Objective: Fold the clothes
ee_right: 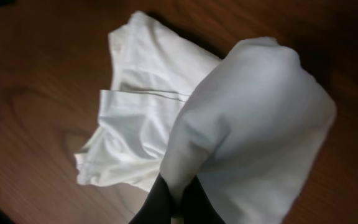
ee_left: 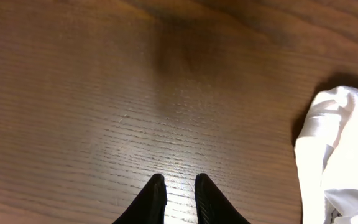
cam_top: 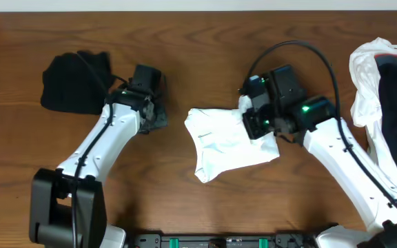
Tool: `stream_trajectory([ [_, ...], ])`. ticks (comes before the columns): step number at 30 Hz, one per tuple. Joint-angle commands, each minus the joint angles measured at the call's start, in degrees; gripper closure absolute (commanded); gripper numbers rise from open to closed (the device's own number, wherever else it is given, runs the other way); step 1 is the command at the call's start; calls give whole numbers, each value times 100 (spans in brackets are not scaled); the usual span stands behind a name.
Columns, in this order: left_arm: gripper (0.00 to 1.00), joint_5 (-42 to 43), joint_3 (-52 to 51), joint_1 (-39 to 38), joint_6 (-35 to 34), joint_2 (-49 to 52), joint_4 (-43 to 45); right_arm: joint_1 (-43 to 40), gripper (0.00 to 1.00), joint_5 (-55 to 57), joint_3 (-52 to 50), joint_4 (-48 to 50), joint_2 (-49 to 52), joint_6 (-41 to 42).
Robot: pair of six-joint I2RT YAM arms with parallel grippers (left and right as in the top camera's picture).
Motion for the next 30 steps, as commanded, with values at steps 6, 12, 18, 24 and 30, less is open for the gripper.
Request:
stream_trajectory([
  [6, 81, -72, -79, 31, 7, 120, 55, 463, 99, -59, 177, 83, 278, 57],
  [12, 80, -72, -79, 31, 7, 127, 79, 857, 99, -92, 177, 304, 649, 90],
  [18, 80, -72, -79, 31, 9, 131, 142, 1272, 99, -83, 177, 680, 852, 234],
  [24, 80, -72, -79, 31, 9, 131, 140, 1462, 99, -85, 177, 743, 1139, 229],
  [30, 80, -72, -79, 31, 9, 131, 101, 1497, 99, -85, 177, 855, 1434, 232],
])
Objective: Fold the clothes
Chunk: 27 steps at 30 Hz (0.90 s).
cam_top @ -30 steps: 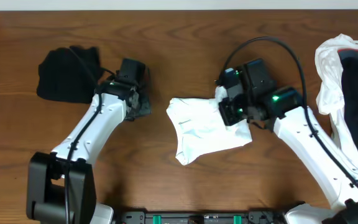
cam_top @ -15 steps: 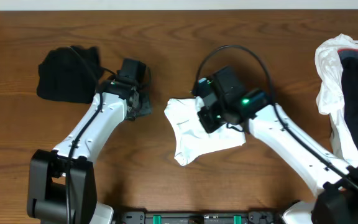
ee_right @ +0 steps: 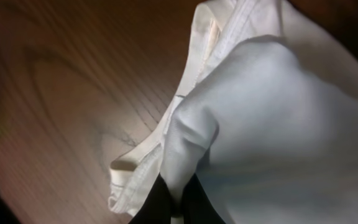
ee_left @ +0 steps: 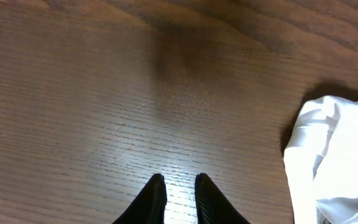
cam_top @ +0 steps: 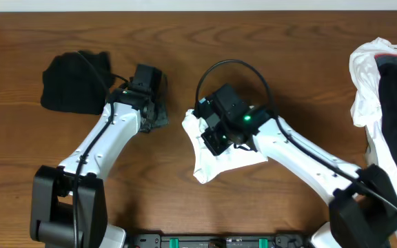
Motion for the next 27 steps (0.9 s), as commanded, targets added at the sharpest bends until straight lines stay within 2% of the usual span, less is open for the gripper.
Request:
stream_trajectory([
  [1, 80, -70, -79, 31, 9, 72, -35, 55, 99, -44, 133, 118, 177, 81],
  [9, 80, -70, -79, 31, 11, 72, -63, 55, 99, -46, 133, 584, 376, 382],
  [10, 80, -70, -79, 31, 11, 72, -63, 55, 96, -46, 133, 592, 380, 382],
  [13, 80, -70, -79, 31, 11, 72, -66, 55, 60, -50, 133, 590, 380, 385],
  [18, 80, -68, -72, 31, 24, 68, -35, 20, 44, -717, 142, 754, 361, 323],
  [21, 80, -4, 2, 31, 131, 48, -39, -144, 41, -1303, 245, 717, 291, 96],
  [27, 80, 1097, 199, 31, 334, -330, 24, -857, 39, -1294, 321, 522, -131, 96],
])
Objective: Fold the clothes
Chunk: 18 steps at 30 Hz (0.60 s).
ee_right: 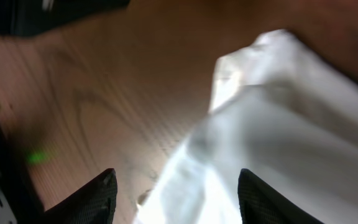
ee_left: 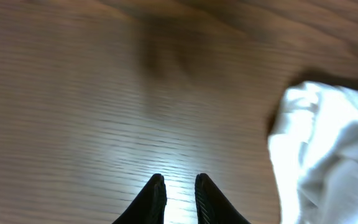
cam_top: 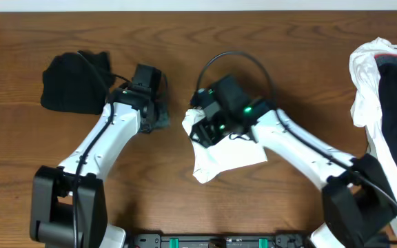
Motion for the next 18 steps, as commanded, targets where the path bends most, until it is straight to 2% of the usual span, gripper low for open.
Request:
stream_trajectory([
  [1, 80, 835, 210, 28, 181, -387, 87, -518, 39, -210, 146, -125, -426, -116],
  [4, 81, 1569, 210, 26, 181, -634, 271, -931, 41, -190, 146, -417, -533, -116],
  [7, 90, 2240, 210, 26, 181, -741, 472, -1285, 55, 153, 140, -804, -511, -116],
  [8, 94, 2448, 210, 22, 181, -741, 546, -1392, 69, 299, 138, -929, -492, -116],
  [10, 94, 2686, 199, -4, 181, -721, 638, -1580, 99, 479, 116, -1067, -455, -114],
  [18, 94, 2706, 74, -446, 184, -457, 861, -2057, 99, 417, -9, -761, -280, -354],
])
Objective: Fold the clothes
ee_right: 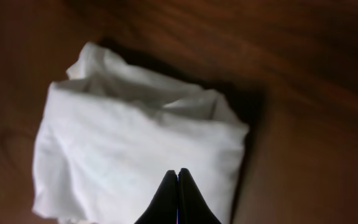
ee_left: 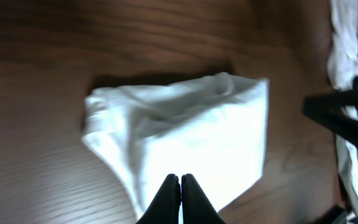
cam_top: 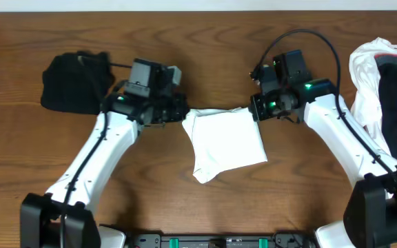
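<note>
A white garment (cam_top: 226,143) lies folded into a rough rectangle at the table's middle, with a loose tail at its lower left. My left gripper (cam_top: 179,110) is at its upper left corner and my right gripper (cam_top: 256,110) at its upper right corner. In the left wrist view the fingertips (ee_left: 180,180) are pressed together over the white garment (ee_left: 185,134), with no cloth seen between them. The right wrist view shows the same: shut fingertips (ee_right: 178,175) above the white garment (ee_right: 129,143).
A black garment (cam_top: 71,83) lies bunched at the back left of the wooden table (cam_top: 205,41). A pile of white and dark clothes (cam_top: 384,76) lies along the right edge.
My right gripper was open over the garment's left corner; it now sits shut at the upper right corner. My left gripper, slightly open over bare wood, is now shut at the upper left corner.
My right gripper first held a raised flap on the white garment's right side. Then it held that flap over the garment's left part, and later it stood open there with the flap laid down. The left arm kept still until now. The garment now lies folded.
</note>
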Tool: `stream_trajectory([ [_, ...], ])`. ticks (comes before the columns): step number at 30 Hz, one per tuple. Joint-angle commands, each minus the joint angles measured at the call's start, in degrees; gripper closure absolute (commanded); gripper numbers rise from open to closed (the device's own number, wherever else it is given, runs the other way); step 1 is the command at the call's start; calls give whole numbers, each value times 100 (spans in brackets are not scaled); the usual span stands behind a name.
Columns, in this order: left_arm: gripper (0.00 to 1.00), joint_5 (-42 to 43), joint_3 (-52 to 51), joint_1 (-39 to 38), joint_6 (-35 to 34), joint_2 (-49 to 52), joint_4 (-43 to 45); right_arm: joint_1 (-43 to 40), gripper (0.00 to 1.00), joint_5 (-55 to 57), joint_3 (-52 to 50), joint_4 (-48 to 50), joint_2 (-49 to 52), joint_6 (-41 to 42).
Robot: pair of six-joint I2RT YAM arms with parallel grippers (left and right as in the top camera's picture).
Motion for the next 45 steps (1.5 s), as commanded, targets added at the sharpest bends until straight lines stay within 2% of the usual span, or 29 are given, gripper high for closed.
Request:
stream_trajectory([
  [1, 94, 192, -4, -227, 57, 269, 87, -166, 99, -28, -79, 166, 155, -153],
  [11, 94, 208, -4, -474, 55, 774, 168, -181, 99, -46, -114, 334, 503, -216],
  [18, 94, 92, -17, -472, 57, 1071, 168, -179, 99, -26, -114, 647, 1172, -361],
  [26, 94, -660, -81, -474, 55, 1856, 136, -179, 99, -24, -114, 1034, 1899, -361],
  [32, 94, -678, -81, -474, 55, 2192, 59, -179, 99, -24, -111, 990, 1980, -363],
  [35, 94, -678, -63, -474, 57, 2096, 142, -192, 99, -59, -66, 1032, 1875, -376],
  [38, 94, -671, 52, -474, 55, 1825, 181, -190, 99, -444, 98, 918, 1622, -767],
  [45, 94, -398, 184, -474, 52, 557, 109, -190, 99, -844, 260, 299, 444, -741],
])
